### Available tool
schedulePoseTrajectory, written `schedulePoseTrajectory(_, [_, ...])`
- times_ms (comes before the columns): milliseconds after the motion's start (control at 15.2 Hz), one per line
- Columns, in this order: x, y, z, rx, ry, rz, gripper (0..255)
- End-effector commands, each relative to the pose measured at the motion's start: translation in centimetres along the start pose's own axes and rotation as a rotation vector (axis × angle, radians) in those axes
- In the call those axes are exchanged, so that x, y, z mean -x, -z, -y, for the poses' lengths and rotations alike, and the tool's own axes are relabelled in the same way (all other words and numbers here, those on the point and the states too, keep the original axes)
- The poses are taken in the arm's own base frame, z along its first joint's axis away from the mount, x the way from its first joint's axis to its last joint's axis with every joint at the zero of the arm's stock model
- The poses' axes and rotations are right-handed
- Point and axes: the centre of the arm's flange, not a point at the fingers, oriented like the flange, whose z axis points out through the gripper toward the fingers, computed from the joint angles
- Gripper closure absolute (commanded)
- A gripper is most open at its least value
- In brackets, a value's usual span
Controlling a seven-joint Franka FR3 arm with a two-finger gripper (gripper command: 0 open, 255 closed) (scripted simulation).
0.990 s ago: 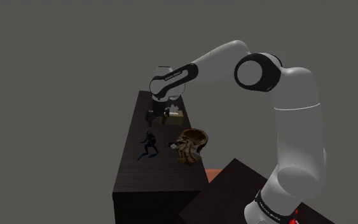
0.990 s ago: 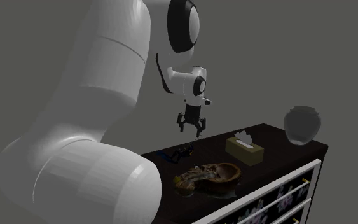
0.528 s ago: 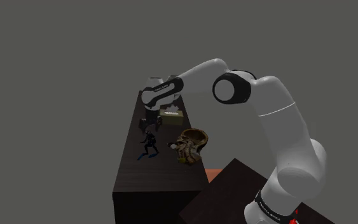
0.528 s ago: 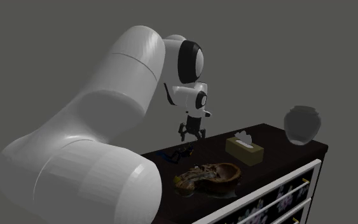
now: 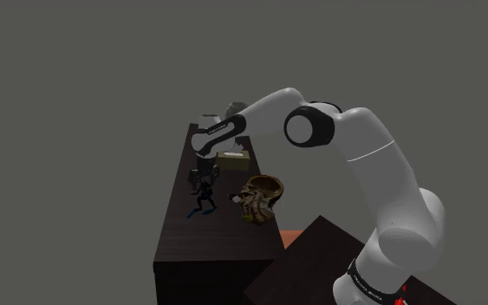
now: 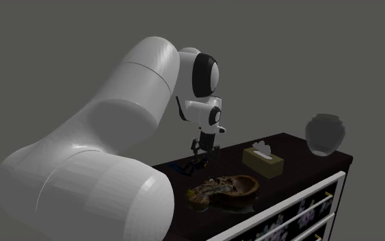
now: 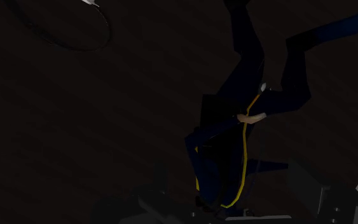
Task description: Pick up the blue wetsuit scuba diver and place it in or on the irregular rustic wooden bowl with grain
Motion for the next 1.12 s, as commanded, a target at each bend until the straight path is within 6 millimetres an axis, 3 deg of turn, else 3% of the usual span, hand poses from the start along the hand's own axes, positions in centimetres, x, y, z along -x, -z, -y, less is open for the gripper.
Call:
schedulePoseTrajectory(0, [-0.06,-0.20,-0.04,0.000,0.000,-0.001,0])
schedulePoseTrajectory(330, [-0.05,-0.20,-0.04,0.000,0.000,-0.001,0])
schedulePoseTrajectory(396, [-0.05,-0.20,-0.04,0.000,0.000,-0.001,255])
schedulePoseTrajectory(1056, [0.01,0.32,0.02,0.000,0.000,-0.001,255])
